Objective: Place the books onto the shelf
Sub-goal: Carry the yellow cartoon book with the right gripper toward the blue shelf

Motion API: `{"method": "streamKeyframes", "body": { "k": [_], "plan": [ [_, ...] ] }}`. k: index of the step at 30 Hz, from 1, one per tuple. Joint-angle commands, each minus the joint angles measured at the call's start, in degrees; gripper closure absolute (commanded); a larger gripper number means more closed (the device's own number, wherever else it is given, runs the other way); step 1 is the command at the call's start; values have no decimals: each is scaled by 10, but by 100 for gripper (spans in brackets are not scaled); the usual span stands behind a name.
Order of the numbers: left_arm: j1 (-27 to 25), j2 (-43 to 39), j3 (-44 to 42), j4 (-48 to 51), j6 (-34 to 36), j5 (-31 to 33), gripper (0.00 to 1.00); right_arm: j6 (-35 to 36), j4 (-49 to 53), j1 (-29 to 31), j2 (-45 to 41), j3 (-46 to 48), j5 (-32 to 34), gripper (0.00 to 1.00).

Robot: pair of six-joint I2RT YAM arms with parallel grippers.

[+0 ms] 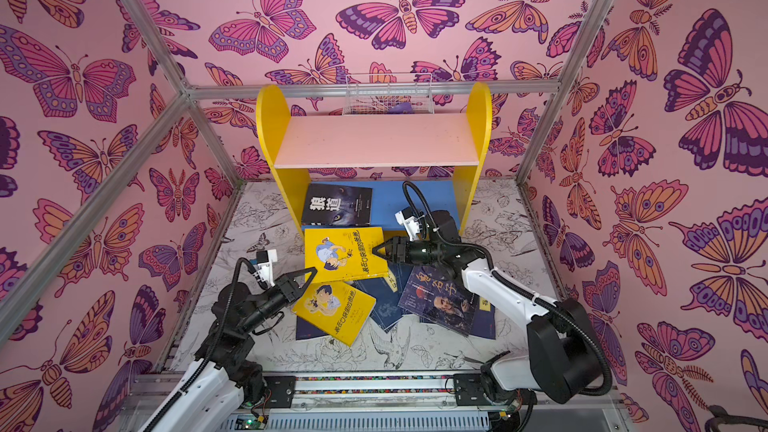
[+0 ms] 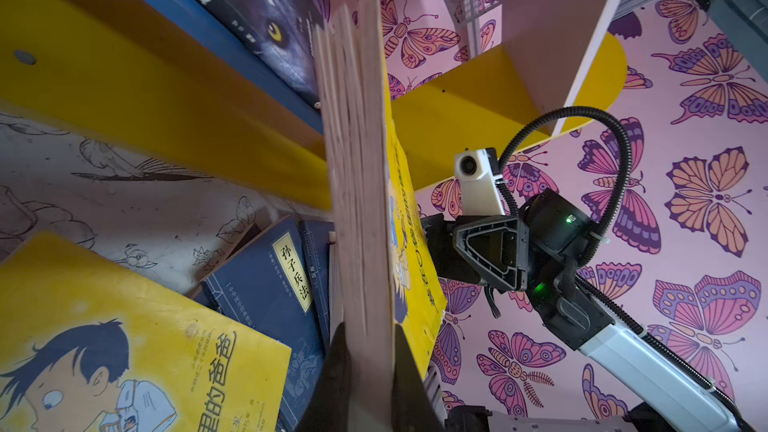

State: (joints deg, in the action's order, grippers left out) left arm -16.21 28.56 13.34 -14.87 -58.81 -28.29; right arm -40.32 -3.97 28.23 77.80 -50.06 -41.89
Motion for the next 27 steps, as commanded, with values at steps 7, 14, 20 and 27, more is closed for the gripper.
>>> {"method": "streamKeyframes", "body": {
  "k": [7,14,20,27],
  "plan": [
    [-4,-77,-13,-74,30,5,100,17,5,-8,-37,25,-6,31],
    [-4,-87,-10,-83,54,35,100,-47,-109,-7,-37,46,-117,42],
    [-4,-93,-13,-87,75,63,100,-98,-191,-6,-28,51,-172,52],
    [-4,-89,-15,-105,81,72,100,-149,-255,-1,-15,48,-181,56]
  ]
}}
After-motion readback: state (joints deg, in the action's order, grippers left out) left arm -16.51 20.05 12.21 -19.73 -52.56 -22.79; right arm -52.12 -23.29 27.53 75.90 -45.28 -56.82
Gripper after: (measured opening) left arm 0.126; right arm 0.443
